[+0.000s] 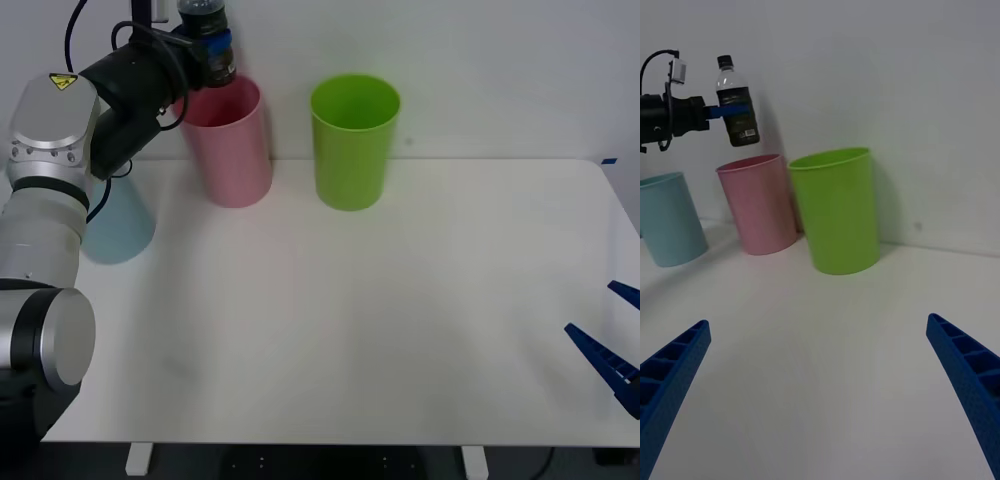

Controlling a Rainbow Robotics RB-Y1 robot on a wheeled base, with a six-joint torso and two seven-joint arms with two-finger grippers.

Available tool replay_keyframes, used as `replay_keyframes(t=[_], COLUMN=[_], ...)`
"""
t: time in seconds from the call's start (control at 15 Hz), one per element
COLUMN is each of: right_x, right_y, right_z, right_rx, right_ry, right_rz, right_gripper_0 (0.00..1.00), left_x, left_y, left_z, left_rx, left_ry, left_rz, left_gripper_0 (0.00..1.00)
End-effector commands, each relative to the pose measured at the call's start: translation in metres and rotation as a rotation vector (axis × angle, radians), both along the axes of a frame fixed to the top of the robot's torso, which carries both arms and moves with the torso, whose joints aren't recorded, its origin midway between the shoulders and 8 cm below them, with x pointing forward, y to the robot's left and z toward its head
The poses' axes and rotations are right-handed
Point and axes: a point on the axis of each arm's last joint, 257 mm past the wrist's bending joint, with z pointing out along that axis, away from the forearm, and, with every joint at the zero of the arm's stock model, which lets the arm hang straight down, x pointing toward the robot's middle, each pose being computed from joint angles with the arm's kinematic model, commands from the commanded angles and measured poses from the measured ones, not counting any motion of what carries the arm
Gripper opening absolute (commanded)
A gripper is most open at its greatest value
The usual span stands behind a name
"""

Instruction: Grasp the object on the table and drop it into the matching bin: aluminum can to the light blue bin, PET bottle to the pink bin.

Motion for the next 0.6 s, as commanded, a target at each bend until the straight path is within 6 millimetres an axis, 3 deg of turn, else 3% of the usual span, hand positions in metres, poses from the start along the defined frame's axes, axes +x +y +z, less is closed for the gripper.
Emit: replay_keyframes(t=[0.07, 0.4, 0.6], right_x=[0.000, 0.000, 0.000], right_y=[0.000, 0.000, 0.000], right_z=[0.000, 0.000, 0.000], right_rx=[0.000, 0.000, 0.000], right_ry=[0.000, 0.000, 0.000], right_rz=[0.000, 0.000, 0.000], right_gripper_0=[1.00, 1.00, 1.00], left_x=[0.000, -0.004, -0.018], left_y=[0.000, -0.001, -0.002], left_z=[0.003, -0.001, -0.005], left_rx=[-0.011, -0.042, -0.095], left_ry=[-0.005, 0.003, -0.004], left_rz=[0.001, -0.021, -0.076], left_gripper_0=[1.00, 1.00, 1.00])
